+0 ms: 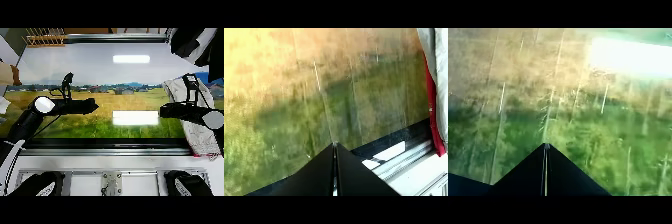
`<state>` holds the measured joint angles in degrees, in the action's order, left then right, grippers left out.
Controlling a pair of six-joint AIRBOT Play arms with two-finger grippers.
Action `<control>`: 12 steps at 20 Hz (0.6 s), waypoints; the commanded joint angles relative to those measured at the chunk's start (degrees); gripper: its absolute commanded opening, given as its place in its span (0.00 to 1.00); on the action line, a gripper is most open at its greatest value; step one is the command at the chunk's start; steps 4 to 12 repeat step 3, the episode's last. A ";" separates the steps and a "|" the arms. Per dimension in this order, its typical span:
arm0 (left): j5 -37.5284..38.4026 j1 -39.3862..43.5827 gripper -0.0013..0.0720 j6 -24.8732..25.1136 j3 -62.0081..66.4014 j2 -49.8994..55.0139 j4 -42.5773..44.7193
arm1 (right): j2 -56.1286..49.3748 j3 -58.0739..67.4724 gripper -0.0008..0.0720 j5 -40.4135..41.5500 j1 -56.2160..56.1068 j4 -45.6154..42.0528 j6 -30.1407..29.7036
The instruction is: Fold the clothes and pants, and hang the long-sleeved shirts on hangers.
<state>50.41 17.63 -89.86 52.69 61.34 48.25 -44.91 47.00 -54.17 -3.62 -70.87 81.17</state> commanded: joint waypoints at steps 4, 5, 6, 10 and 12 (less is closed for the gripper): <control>-0.02 -0.04 0.03 0.04 0.04 0.04 0.04 | -0.04 0.04 0.05 -0.04 -0.04 0.02 0.02; -0.02 -0.04 0.03 0.04 0.04 0.04 0.04 | -0.04 0.04 0.05 -0.04 -0.04 0.02 0.02; -0.02 -0.04 0.03 0.04 0.04 0.04 0.04 | -0.04 0.04 0.05 -0.04 -0.04 0.02 0.02; -0.02 -0.04 0.03 0.04 0.04 0.04 0.04 | -0.04 0.04 0.05 -0.04 -0.04 0.02 0.02; -0.02 -0.04 0.03 0.04 0.04 0.04 0.04 | -0.04 0.04 0.05 -0.04 -0.04 0.02 0.02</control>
